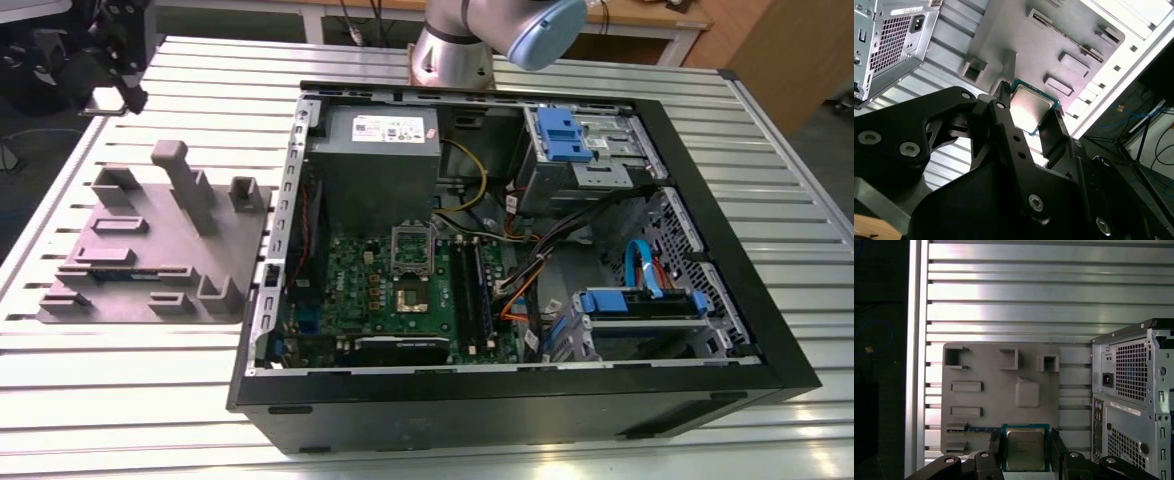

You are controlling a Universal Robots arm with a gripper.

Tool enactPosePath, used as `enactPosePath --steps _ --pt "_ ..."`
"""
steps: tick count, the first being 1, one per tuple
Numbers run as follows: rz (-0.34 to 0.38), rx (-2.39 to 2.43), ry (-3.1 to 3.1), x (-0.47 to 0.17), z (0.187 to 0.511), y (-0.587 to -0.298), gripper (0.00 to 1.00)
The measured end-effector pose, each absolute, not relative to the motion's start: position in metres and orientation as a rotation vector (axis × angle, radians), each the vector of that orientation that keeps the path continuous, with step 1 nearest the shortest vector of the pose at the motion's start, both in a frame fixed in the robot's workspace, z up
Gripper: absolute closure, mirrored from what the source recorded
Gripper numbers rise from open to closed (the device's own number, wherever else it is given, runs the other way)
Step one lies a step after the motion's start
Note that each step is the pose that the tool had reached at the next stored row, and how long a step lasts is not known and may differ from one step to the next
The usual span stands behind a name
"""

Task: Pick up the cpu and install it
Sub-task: 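Pick up the cpu and move it towards the insertion slot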

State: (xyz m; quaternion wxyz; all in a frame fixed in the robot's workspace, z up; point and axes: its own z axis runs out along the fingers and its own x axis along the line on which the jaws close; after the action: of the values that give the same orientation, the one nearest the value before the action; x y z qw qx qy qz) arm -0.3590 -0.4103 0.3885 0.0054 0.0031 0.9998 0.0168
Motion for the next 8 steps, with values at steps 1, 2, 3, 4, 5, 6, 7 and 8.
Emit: enactPosePath --steps 1,2,3,4,5,6,7,8 --pt "0.053 0.01 3.13 -0.3588 0.3885 -0.4103 0.53" --pt "0.052 0.01 3.13 -0.3586 0.3885 -0.4103 0.53" --pt "0.052 0.01 3.13 -0.3584 0.3885 -0.4103 0.53" --pt "0.052 0.01 3.13 -0.3582 0.3885 -0.4103 0.53" --pt "0.053 0.01 3.13 -0.358 0.3884 -0.4103 0.53" --pt "0.053 0.01 3.13 -0.3578 0.3885 -0.4103 0.53" --pt "0.052 0.01 3.13 -0.3576 0.3885 -0.4103 0.53" --pt "0.052 0.01 3.13 -0.3574 0.3885 -0.4102 0.53"
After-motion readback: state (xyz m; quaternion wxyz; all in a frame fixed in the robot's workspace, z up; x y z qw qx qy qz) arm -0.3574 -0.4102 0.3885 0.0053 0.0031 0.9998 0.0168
